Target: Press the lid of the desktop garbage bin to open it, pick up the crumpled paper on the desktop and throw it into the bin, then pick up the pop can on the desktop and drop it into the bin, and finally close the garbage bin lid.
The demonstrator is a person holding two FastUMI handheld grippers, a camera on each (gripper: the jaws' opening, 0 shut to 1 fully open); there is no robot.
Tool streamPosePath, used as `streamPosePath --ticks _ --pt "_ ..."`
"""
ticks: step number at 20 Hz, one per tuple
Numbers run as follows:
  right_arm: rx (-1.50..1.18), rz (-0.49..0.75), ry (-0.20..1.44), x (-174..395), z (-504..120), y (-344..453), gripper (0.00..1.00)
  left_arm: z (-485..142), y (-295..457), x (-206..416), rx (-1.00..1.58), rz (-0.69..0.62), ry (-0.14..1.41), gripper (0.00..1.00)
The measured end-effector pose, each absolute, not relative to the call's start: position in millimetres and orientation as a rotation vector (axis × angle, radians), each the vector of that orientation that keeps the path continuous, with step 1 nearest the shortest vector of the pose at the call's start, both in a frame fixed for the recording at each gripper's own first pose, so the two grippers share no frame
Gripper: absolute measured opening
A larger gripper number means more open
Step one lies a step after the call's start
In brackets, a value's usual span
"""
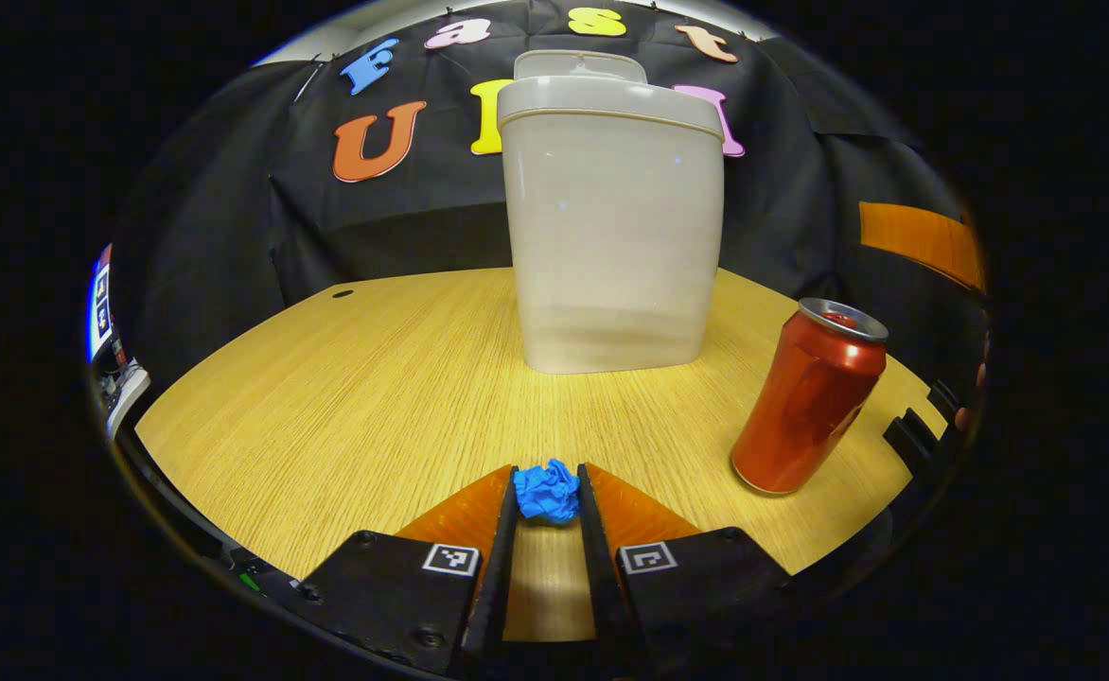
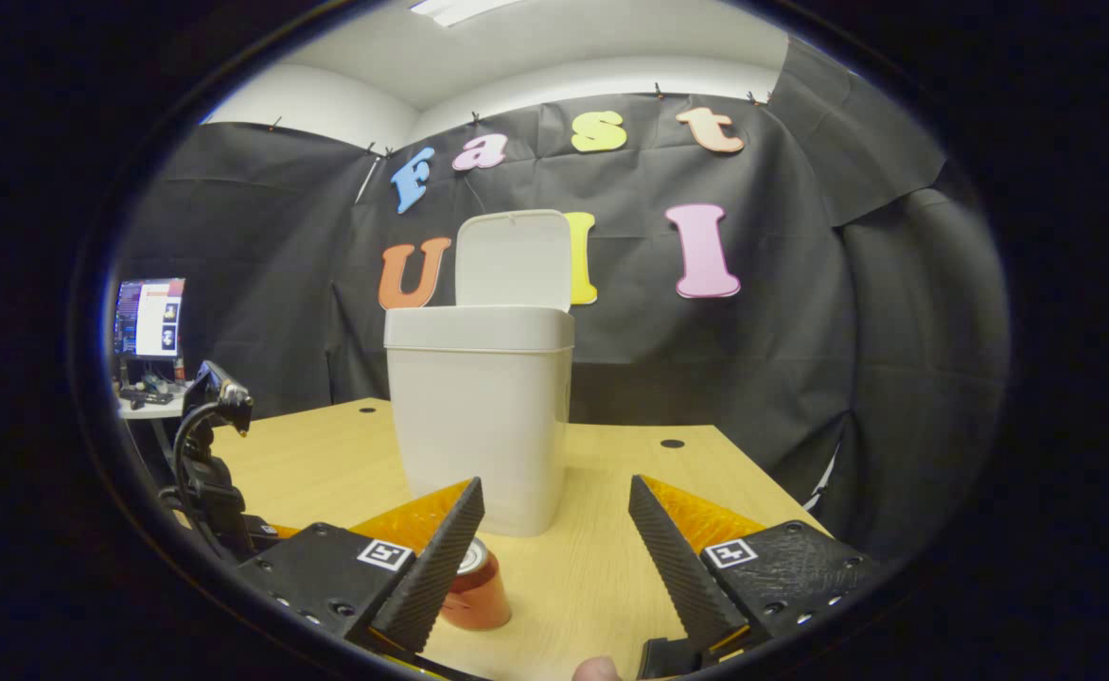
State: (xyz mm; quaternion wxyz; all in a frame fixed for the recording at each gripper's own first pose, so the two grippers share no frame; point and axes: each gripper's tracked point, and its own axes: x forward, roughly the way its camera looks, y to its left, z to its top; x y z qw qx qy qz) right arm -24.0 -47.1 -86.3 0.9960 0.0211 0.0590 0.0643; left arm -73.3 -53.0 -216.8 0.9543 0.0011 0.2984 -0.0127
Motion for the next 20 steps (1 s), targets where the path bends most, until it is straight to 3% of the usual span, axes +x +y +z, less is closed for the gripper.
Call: streamPosePath --ticks 11,20 --pt "0.040 0.183 0.135 -47 -106 2 0.96 -150 -26 -58 -0.027 0.057 0.416 0.39" --pt "0.034 0.173 0.255 -41 -154 12 0.95 -116 -17 -51 -0.030 0.057 0.302 0.39"
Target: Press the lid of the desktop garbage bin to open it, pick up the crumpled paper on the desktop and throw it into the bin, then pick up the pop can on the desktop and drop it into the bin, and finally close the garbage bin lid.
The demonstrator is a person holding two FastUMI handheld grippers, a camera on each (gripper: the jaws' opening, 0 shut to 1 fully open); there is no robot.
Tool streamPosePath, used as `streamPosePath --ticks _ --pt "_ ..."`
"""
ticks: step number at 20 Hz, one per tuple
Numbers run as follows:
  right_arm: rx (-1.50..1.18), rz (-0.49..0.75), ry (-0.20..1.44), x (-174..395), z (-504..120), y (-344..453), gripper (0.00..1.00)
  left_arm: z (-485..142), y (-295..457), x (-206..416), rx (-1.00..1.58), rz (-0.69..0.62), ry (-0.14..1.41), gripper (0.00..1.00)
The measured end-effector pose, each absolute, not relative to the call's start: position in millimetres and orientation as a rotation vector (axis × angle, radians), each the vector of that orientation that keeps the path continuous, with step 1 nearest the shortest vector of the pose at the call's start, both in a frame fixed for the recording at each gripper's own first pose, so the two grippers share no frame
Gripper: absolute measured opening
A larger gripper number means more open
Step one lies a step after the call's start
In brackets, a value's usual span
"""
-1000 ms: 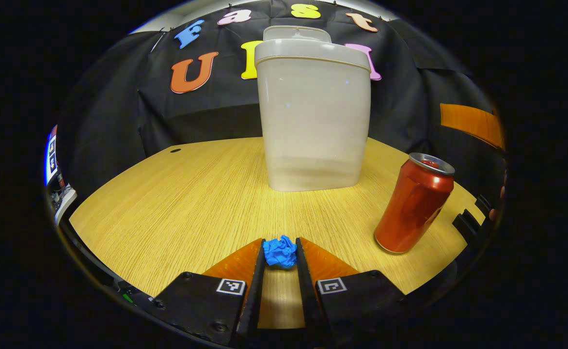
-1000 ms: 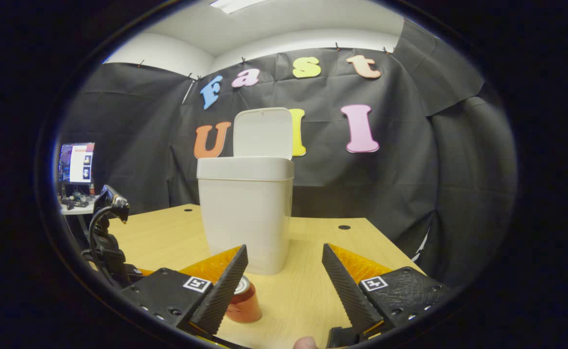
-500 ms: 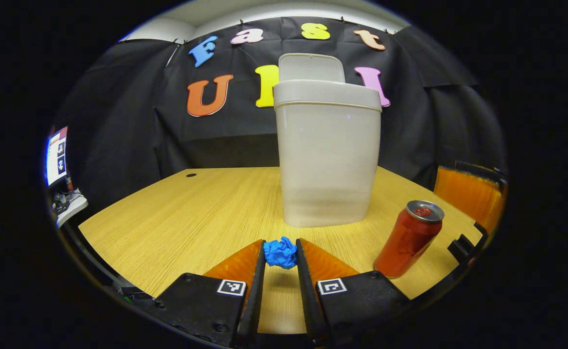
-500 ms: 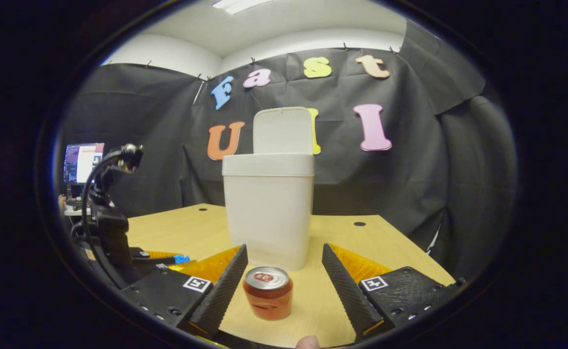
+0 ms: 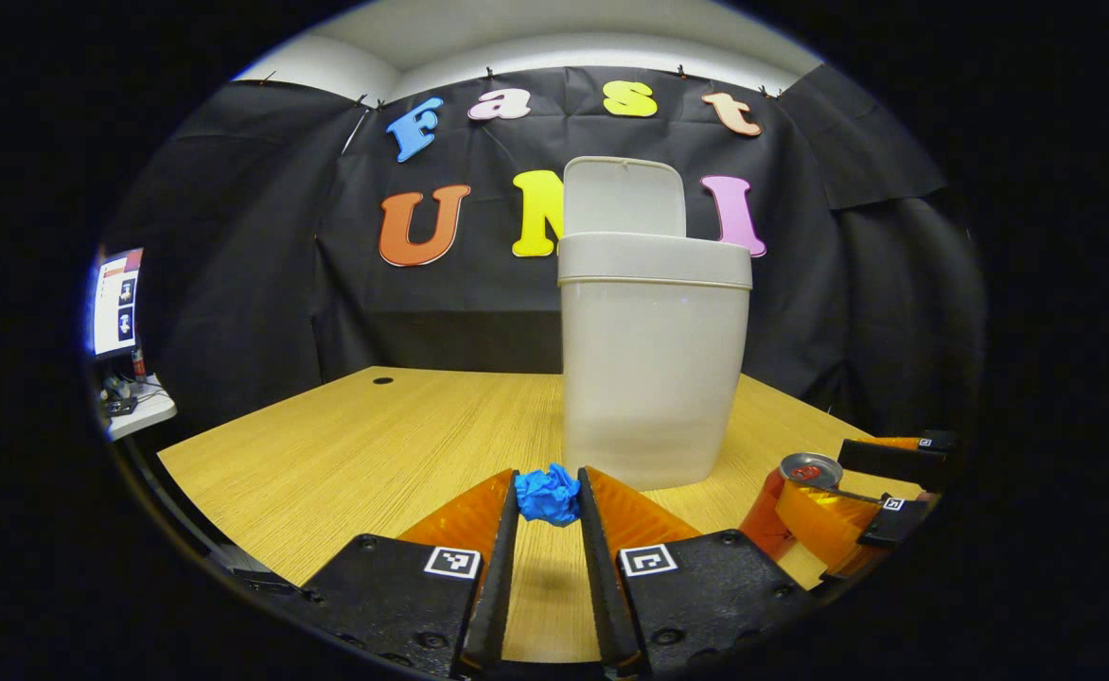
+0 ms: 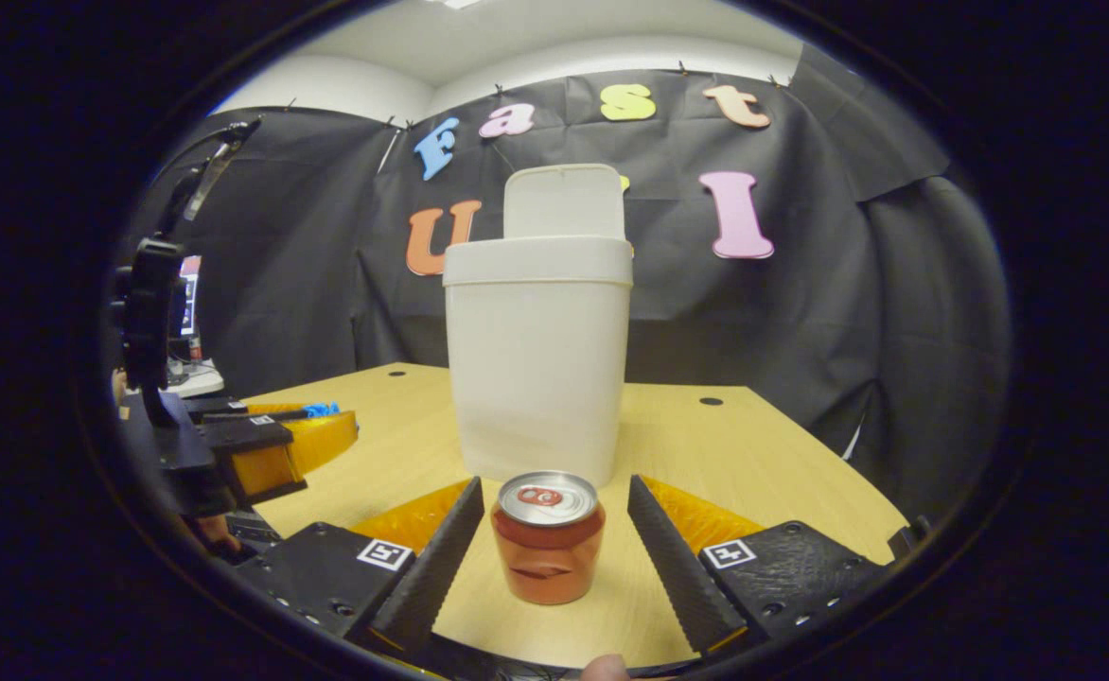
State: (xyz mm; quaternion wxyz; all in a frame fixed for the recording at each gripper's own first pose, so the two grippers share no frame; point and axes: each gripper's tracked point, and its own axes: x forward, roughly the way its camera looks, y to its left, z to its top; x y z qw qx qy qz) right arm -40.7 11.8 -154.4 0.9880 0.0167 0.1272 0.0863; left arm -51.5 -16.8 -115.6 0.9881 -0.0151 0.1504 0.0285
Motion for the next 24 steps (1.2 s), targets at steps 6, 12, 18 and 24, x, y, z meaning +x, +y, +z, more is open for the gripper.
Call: streamPosePath --ticks 6,12,18,24 --pt "0.035 0.175 0.352 -35 -191 15 0.96 -103 -14 -48 -0.035 0.052 0.272 0.39" --pt "0.074 0.176 0.439 -35 -218 16 0.96 -99 -13 -46 -0.038 0.046 0.265 0.39" --pt "0.085 0.166 0.483 -35 -233 13 0.96 -91 -10 -42 -0.041 0.050 0.246 0.39" --pt "0.084 0.167 0.493 -36 -236 14 0.96 -78 -9 -38 -0.038 0.048 0.215 0.39"
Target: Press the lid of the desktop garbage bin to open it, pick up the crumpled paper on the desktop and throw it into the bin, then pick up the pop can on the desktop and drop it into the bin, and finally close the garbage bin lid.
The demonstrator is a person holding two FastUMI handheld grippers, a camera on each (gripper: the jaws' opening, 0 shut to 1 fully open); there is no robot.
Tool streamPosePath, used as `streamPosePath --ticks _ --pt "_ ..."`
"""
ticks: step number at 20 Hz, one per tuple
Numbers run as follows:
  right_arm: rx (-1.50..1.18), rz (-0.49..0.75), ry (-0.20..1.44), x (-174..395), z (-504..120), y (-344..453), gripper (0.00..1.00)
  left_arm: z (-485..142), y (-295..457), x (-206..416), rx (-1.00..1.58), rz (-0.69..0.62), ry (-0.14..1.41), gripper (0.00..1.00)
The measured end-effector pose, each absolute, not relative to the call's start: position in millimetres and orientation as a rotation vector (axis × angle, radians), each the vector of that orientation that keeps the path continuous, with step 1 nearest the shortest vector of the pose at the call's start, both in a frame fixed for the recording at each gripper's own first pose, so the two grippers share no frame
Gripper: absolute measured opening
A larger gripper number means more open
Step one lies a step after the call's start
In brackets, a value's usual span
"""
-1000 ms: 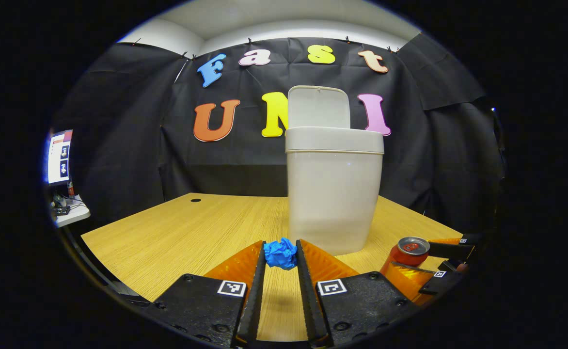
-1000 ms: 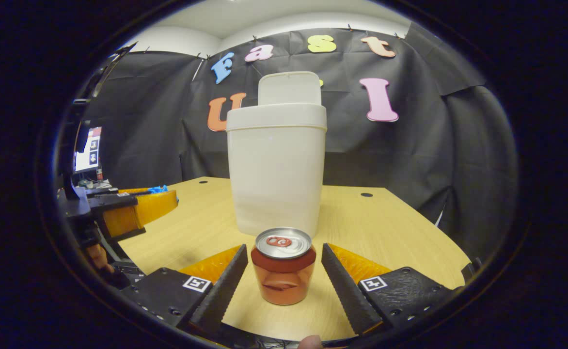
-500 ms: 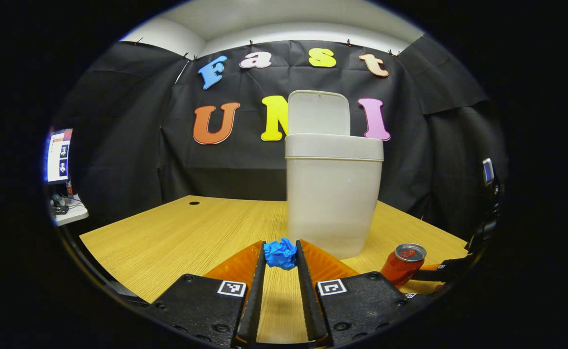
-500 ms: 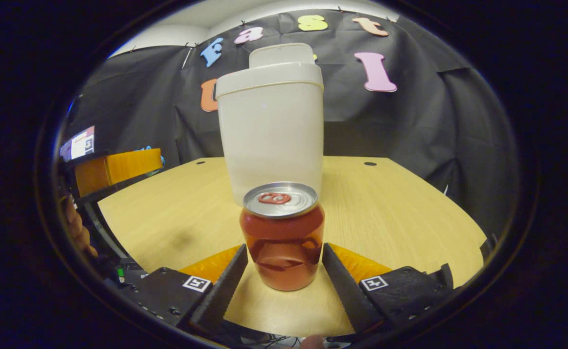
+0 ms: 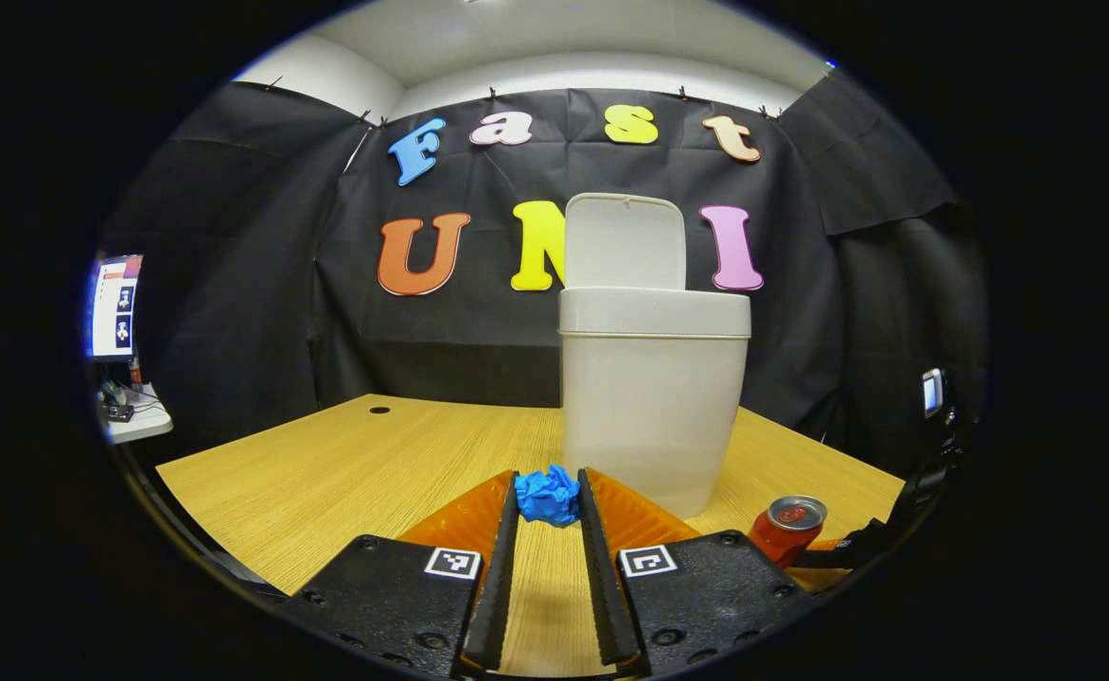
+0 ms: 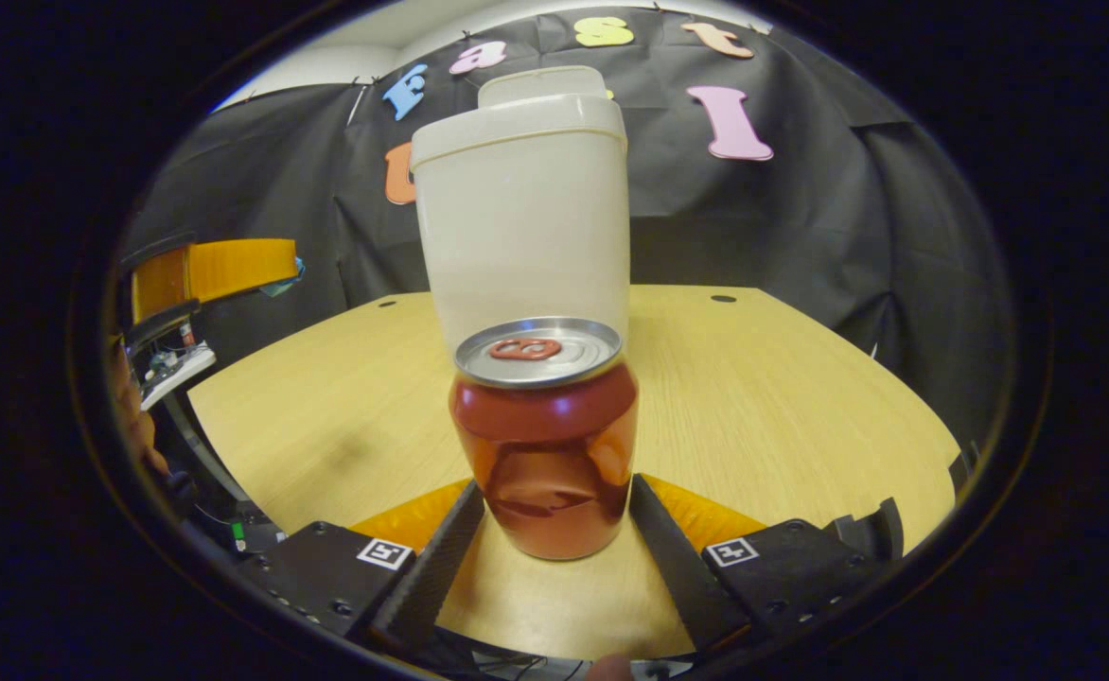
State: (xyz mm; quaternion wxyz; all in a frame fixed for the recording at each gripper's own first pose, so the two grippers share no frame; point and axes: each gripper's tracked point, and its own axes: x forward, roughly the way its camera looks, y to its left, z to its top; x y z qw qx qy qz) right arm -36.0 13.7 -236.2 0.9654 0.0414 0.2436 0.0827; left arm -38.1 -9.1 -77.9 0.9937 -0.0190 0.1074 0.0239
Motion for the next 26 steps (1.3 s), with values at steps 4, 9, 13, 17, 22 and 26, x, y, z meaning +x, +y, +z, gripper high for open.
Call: streamPosePath --ticks 4,9,13,17,22,26 --pt "0.095 0.163 0.502 -35 -239 12 0.97 -69 -11 -34 -0.040 0.047 0.196 0.39" --pt "0.121 0.188 0.490 -39 -232 14 0.83 -55 -14 -28 -0.033 0.042 0.168 0.39" --pt "0.141 0.188 0.426 -42 -212 5 0.82 -31 -13 -16 -0.040 0.040 0.133 0.39" --pt "0.145 0.200 0.406 -42 -196 0 0.81 13 -12 5 -0.026 0.037 0.049 0.39" --pt "0.106 0.184 0.361 -44 -179 -20 0.81 60 -19 37 -0.001 0.012 -0.026 0.39" --pt "0.089 0.174 0.347 -46 -173 -31 0.82 82 -34 63 -0.029 -0.046 -0.024 0.39"
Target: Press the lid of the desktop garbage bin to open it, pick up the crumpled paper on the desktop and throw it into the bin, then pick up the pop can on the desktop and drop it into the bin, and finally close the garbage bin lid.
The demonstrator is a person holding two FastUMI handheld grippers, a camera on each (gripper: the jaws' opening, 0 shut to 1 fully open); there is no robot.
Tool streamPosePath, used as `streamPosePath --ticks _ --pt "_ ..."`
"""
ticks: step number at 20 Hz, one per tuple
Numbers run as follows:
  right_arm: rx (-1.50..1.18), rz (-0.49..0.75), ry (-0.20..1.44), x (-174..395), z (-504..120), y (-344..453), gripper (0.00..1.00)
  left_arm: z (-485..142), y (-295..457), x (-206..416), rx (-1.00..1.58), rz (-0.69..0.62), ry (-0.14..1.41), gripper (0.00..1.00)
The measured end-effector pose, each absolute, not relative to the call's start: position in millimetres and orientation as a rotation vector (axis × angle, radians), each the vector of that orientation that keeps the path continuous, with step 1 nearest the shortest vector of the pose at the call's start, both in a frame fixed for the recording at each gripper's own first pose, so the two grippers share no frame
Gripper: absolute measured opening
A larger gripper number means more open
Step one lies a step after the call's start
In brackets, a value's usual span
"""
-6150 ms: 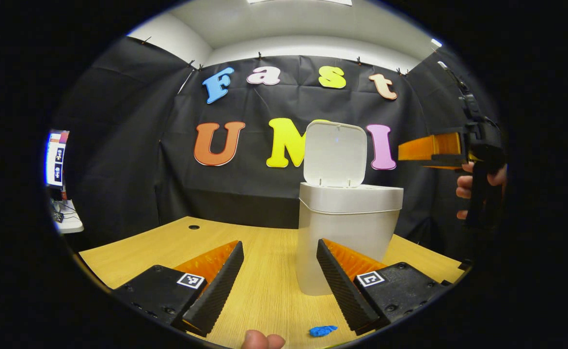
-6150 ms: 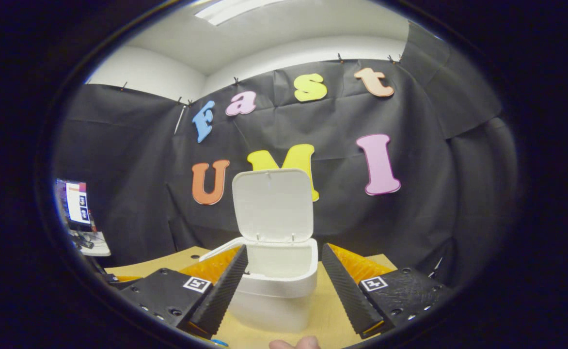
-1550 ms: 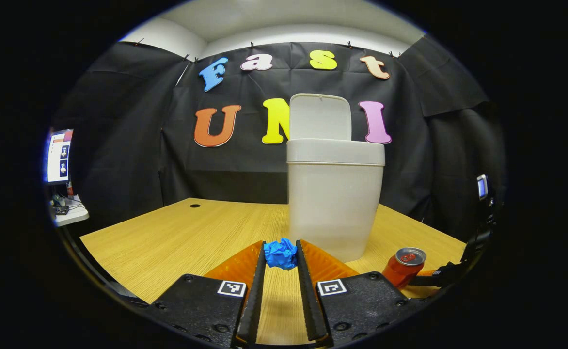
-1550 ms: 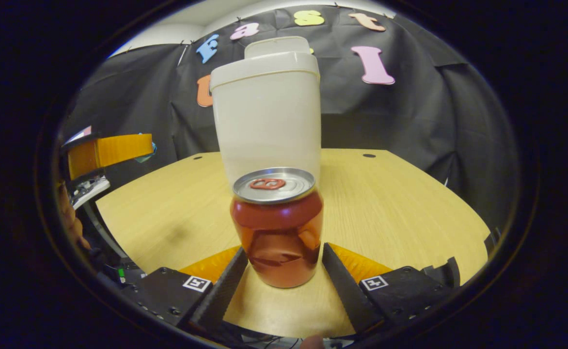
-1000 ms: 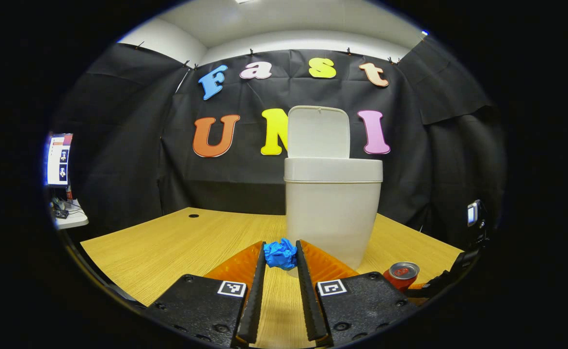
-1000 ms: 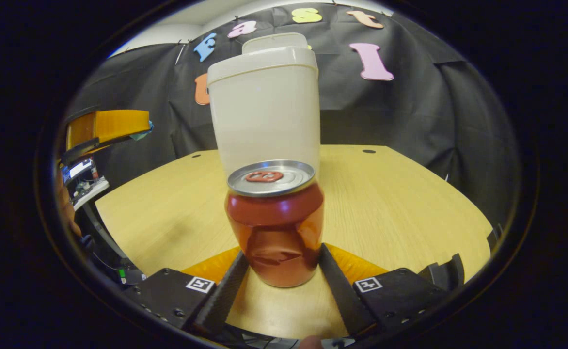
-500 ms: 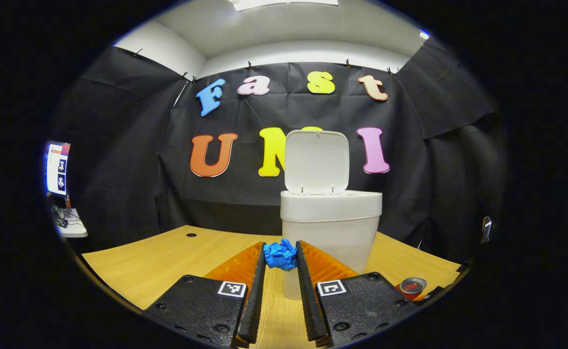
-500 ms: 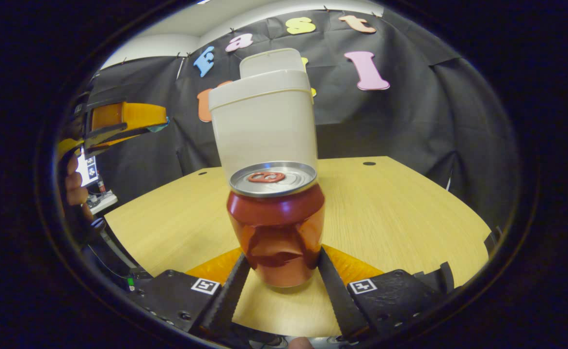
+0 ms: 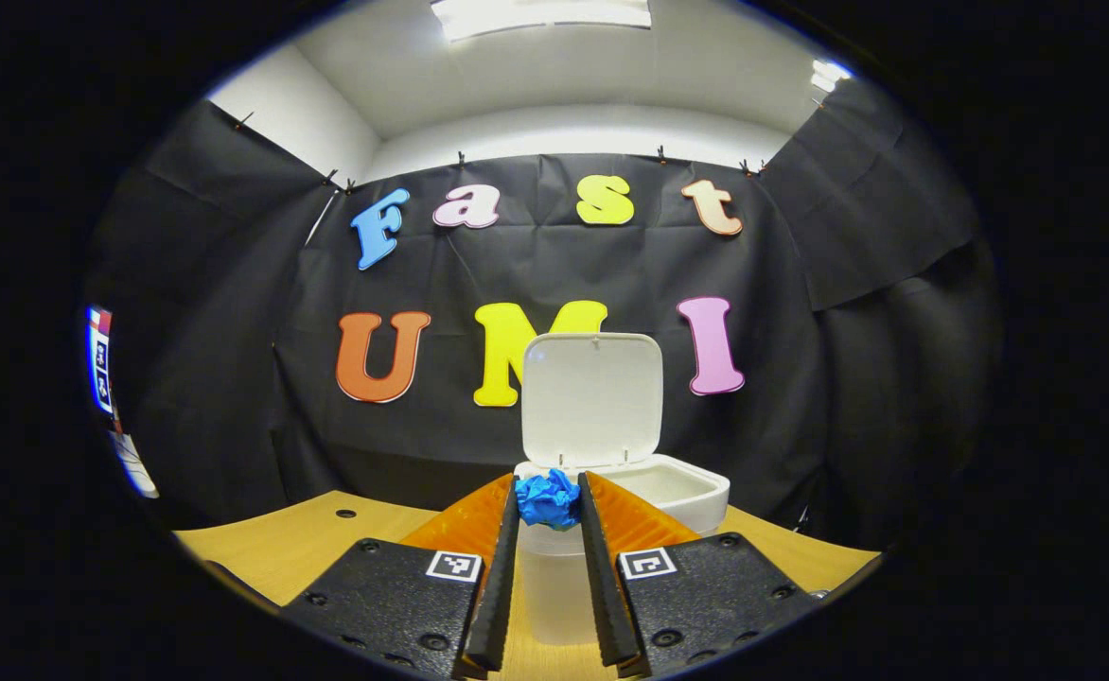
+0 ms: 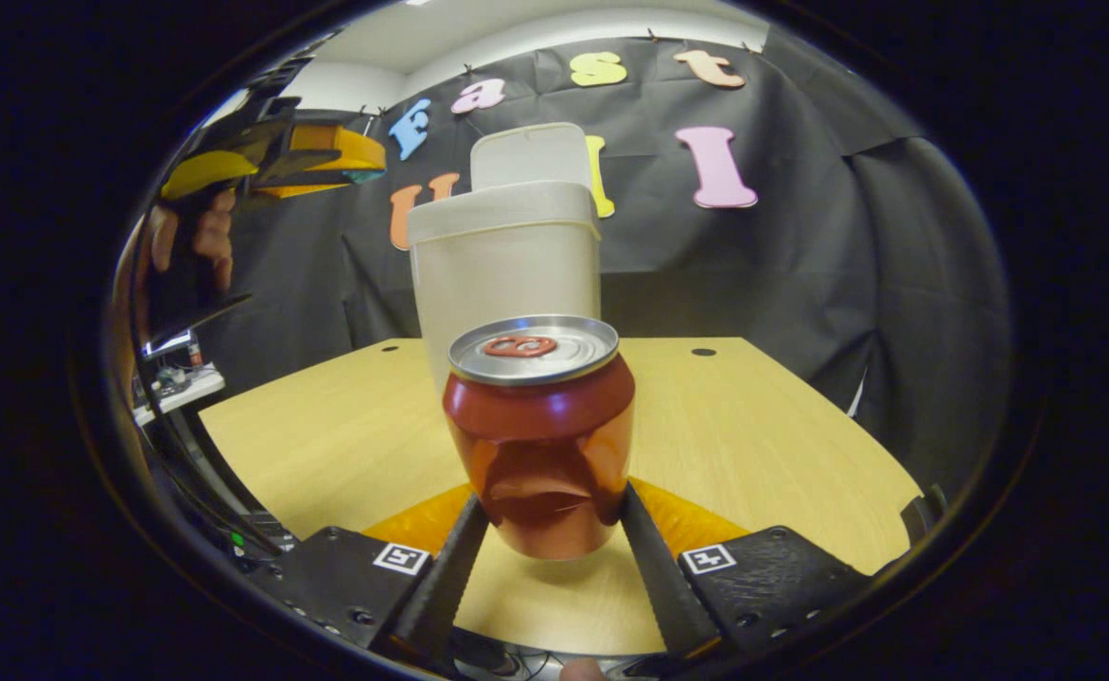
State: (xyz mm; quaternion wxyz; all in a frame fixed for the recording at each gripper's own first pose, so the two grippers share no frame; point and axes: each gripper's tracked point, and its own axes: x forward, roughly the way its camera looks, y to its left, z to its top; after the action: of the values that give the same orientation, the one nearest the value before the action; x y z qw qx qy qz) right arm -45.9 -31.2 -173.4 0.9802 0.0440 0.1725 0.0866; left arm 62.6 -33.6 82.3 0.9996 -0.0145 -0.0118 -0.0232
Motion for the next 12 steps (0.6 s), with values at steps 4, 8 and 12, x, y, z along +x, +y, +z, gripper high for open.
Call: streamPosePath --ticks 4,8,12 --pt "0.098 0.153 0.354 -42 -174 -48 0.82 93 -34 97 -0.059 -0.046 -0.026 0.39" --pt "0.117 0.130 0.348 -40 -172 -59 0.82 77 -30 133 -0.072 -0.028 0.027 0.40" --pt "0.127 0.123 0.359 -39 -175 -62 0.82 63 -39 152 -0.072 -0.053 0.071 0.41"
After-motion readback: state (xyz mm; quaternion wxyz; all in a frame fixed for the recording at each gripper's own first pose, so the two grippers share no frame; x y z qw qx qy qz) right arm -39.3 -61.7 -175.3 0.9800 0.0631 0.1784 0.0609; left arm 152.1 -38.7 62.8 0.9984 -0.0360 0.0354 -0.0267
